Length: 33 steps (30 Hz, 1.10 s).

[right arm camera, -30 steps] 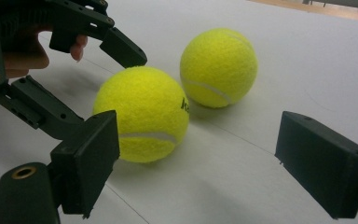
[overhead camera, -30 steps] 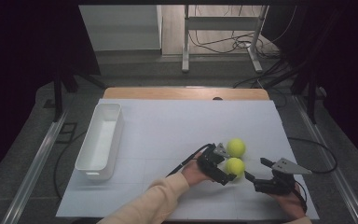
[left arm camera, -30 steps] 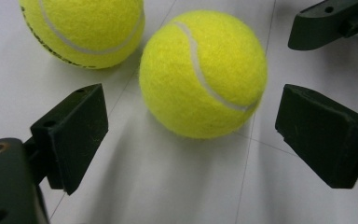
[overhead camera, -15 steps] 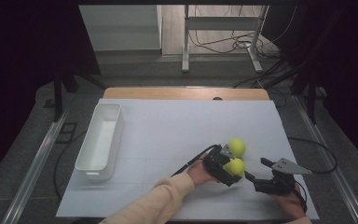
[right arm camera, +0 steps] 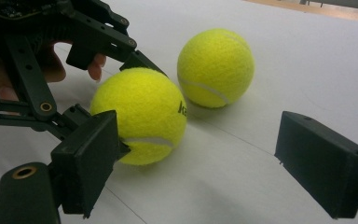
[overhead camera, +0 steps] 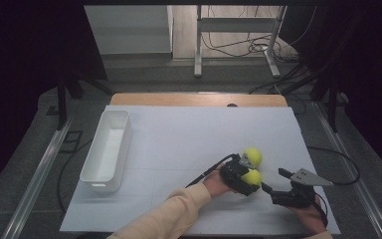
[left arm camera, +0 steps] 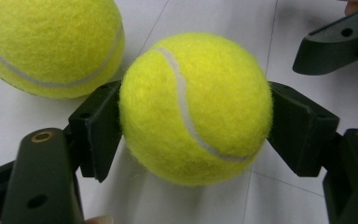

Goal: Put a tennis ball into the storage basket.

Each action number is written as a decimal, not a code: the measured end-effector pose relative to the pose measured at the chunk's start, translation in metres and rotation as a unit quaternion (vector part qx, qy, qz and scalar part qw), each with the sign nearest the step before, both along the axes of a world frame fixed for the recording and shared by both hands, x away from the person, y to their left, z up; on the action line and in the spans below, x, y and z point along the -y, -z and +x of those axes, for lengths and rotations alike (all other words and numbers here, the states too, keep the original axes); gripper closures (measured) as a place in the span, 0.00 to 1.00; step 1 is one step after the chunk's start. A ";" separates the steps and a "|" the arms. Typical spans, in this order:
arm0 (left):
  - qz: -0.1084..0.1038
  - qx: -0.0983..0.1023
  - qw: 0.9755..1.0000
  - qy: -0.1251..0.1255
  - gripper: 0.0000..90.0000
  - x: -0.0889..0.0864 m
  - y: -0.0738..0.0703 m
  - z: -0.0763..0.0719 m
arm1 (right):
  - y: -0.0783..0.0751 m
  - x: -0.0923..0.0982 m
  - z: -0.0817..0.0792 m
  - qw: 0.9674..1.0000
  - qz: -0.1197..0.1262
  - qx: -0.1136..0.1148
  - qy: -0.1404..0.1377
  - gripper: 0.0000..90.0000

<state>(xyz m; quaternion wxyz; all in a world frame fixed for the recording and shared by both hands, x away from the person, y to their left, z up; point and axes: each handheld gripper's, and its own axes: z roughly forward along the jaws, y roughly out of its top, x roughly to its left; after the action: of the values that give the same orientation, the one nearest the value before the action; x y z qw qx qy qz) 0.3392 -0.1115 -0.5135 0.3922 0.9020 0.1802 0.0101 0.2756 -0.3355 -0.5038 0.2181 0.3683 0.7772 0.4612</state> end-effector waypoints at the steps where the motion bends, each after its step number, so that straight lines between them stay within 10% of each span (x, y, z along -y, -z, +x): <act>1: 0.001 0.001 1.000 -0.001 0.29 0.000 0.000 0.000 | 0.000 0.000 0.000 1.000 0.000 0.000 0.000 0.16; 33: -0.020 0.028 0.999 -0.025 0.29 -0.054 -0.025 -0.018 | 0.001 -0.002 0.000 1.000 -0.003 -0.001 -0.005 0.16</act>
<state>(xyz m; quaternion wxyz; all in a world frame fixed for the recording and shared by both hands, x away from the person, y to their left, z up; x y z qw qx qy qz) 0.3211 -0.0579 -0.4890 0.4143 0.8888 0.1917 0.0411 0.2751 -0.3331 -0.5046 0.2163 0.3645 0.7804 0.4598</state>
